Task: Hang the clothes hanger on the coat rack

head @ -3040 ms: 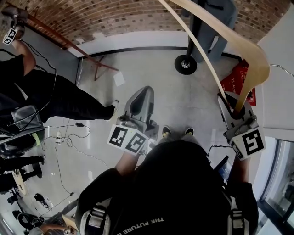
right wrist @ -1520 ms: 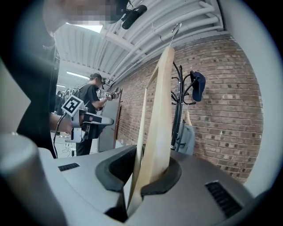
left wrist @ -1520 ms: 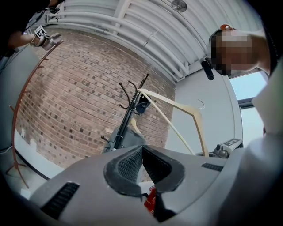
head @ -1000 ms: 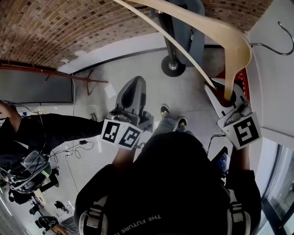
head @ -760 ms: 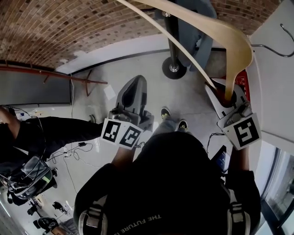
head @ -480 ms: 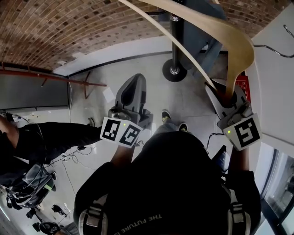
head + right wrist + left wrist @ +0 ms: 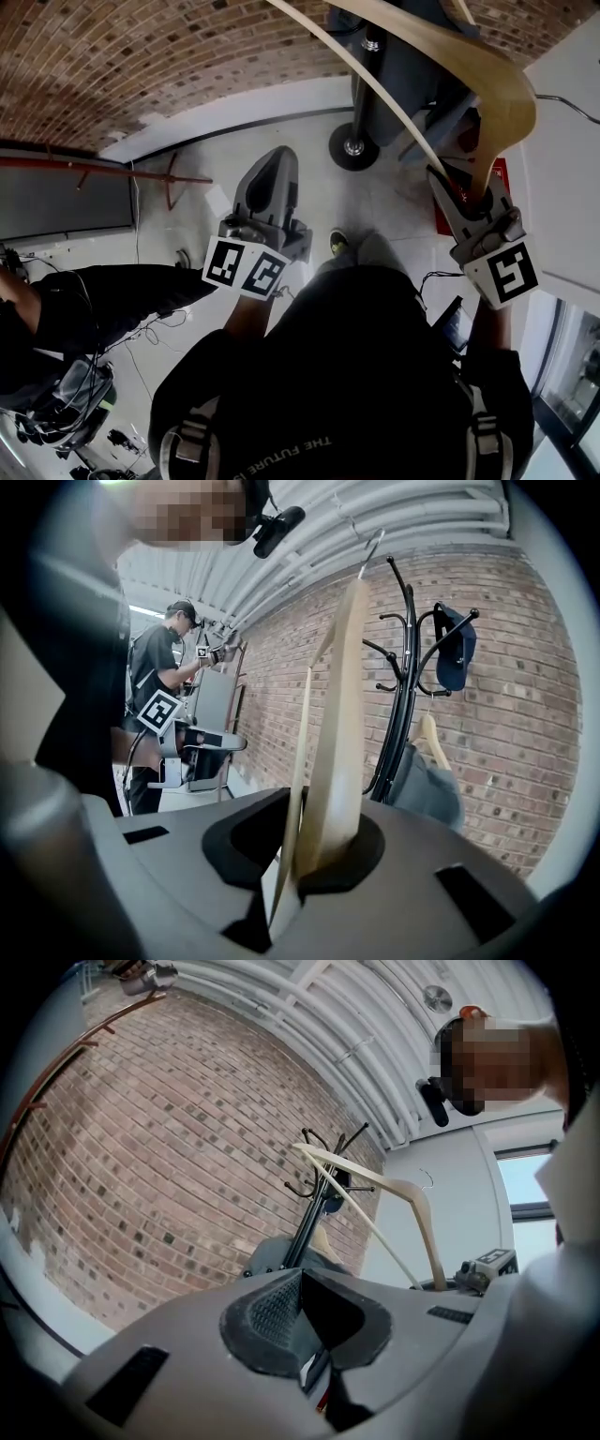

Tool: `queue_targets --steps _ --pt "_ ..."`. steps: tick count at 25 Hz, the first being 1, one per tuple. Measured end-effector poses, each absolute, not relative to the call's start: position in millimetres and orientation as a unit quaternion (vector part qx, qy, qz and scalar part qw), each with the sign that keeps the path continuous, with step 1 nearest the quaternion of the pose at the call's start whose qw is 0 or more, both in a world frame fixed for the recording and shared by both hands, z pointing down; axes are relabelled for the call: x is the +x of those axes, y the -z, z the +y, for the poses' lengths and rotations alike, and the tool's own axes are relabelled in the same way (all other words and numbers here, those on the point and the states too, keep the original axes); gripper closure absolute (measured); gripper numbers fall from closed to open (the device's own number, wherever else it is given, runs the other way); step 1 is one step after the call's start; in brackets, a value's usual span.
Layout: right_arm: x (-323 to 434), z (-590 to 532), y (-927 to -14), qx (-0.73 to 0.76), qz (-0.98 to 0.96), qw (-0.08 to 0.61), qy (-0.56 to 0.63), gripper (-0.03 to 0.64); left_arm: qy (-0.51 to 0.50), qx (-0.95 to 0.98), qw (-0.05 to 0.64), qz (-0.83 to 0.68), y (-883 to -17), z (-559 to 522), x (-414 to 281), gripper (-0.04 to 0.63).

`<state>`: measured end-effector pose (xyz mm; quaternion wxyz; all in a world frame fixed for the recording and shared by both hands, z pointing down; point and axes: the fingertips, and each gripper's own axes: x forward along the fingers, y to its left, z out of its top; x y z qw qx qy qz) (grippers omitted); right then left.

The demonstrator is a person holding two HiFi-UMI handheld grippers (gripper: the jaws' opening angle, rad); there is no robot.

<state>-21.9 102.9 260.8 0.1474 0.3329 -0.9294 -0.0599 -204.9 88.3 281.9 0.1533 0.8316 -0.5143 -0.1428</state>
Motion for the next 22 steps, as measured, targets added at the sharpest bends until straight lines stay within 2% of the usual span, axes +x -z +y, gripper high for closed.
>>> queue_targets --steps 13,22 --pt "-43 65 -260 0.306 -0.932 0.171 0.087 0.572 0.151 0.829 0.149 -0.517 -278 51 -219 0.575" --pt "-12 17 -260 0.298 -0.932 0.186 0.092 0.572 0.151 0.832 0.138 -0.516 -269 -3 -195 0.575"
